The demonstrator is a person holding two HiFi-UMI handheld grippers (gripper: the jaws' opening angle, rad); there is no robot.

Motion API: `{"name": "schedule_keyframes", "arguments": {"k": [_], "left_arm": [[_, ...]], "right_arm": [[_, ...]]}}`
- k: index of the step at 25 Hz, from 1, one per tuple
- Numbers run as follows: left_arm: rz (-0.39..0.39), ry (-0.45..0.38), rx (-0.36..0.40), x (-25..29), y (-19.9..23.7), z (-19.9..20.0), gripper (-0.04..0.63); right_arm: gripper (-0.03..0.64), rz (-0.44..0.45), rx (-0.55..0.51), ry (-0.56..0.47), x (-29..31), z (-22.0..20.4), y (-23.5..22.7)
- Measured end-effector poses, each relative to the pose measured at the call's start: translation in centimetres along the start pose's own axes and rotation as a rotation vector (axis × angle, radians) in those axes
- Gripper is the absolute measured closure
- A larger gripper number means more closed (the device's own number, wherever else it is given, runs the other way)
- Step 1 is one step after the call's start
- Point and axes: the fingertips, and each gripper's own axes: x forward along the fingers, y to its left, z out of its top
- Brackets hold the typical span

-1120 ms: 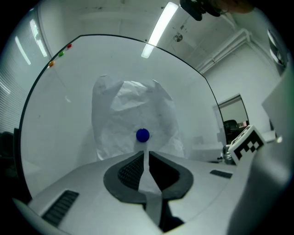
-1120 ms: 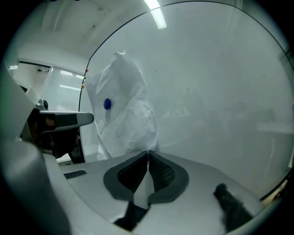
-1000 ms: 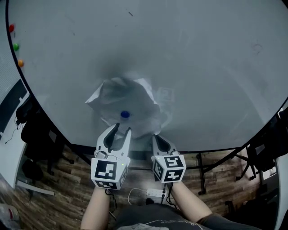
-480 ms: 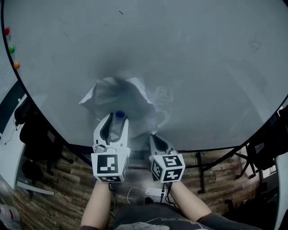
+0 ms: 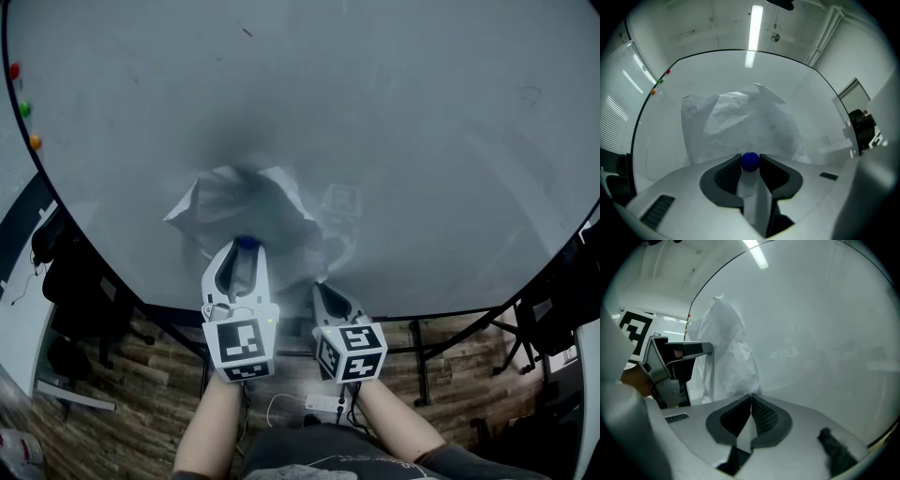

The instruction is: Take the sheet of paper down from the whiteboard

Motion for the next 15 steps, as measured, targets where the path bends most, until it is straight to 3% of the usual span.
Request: {"name": "schedule_keyframes", "arguments": {"k": [10,15], "left_arm": [[-0.033,0.014,-0.063,-0.9,0.5,-0.6,0.469],[-0.021,0.07,-0.094,-4.0,1.9,-2.7,0.469]], "right_arm": [[0.594,0.008,-0.006,-0.02,-0.4,0.1,0.3],[0.595,0.022,-0.029,-0.014,-0.5,-0.4,1.8]]}}
